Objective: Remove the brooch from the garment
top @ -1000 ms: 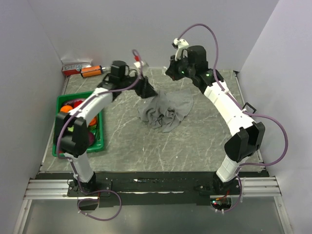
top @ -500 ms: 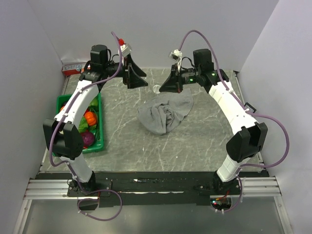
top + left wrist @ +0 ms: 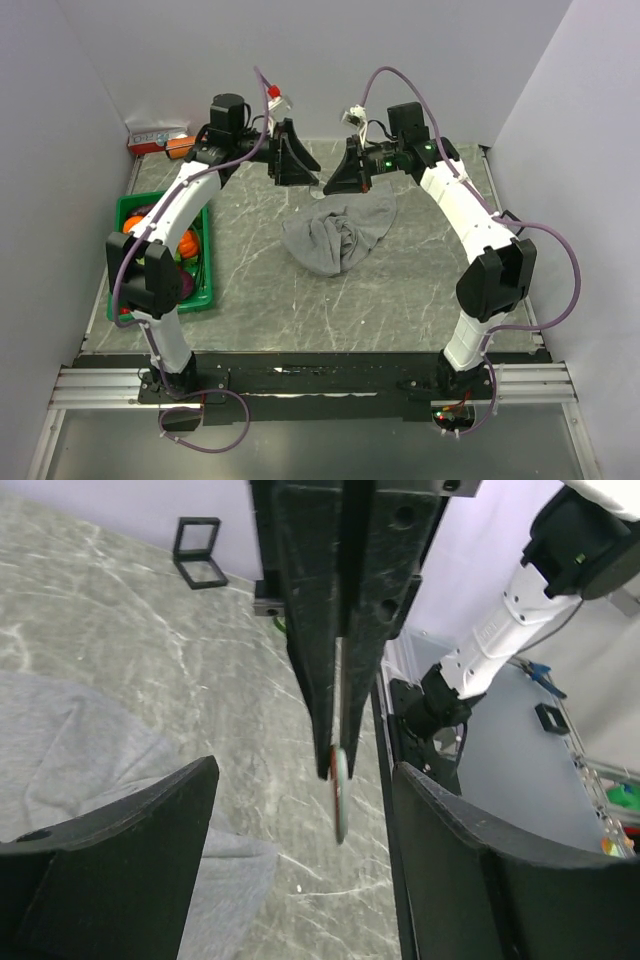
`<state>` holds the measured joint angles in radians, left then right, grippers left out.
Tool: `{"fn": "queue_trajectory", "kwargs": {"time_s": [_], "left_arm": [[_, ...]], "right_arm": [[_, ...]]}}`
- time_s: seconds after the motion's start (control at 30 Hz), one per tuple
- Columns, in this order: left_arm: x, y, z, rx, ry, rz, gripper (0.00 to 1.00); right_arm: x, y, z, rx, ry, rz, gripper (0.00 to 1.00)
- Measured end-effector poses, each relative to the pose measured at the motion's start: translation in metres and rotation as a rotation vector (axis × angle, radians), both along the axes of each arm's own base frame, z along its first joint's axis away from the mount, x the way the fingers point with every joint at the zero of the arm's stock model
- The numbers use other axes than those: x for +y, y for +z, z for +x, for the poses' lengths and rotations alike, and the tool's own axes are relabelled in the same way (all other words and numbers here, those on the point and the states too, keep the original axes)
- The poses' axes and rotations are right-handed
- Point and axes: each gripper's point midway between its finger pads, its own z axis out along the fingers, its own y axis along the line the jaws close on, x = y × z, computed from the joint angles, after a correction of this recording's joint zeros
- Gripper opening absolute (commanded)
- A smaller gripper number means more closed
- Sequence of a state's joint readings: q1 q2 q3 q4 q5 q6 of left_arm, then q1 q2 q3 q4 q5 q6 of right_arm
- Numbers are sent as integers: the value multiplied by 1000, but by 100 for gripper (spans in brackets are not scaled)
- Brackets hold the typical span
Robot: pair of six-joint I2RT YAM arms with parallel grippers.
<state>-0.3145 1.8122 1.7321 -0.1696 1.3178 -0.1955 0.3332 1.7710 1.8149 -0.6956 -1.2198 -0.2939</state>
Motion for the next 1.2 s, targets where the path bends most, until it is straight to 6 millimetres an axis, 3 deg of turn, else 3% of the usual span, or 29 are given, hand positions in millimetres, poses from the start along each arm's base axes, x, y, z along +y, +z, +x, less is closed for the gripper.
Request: {"fn": "queue_trajectory", "kwargs": {"time_s": [0.13, 0.37, 1.2], "left_arm": [[-4, 0, -2, 5, -25, 3, 71], [-6, -6, 1, 13, -38, 10, 54], [-12, -16, -9, -109, -63, 77, 29]], "right_arm": [[0, 0, 1, 17, -6, -1, 0], [2, 3, 3, 39, -19, 8, 0], [2, 12, 16, 240, -53, 99, 0]]}}
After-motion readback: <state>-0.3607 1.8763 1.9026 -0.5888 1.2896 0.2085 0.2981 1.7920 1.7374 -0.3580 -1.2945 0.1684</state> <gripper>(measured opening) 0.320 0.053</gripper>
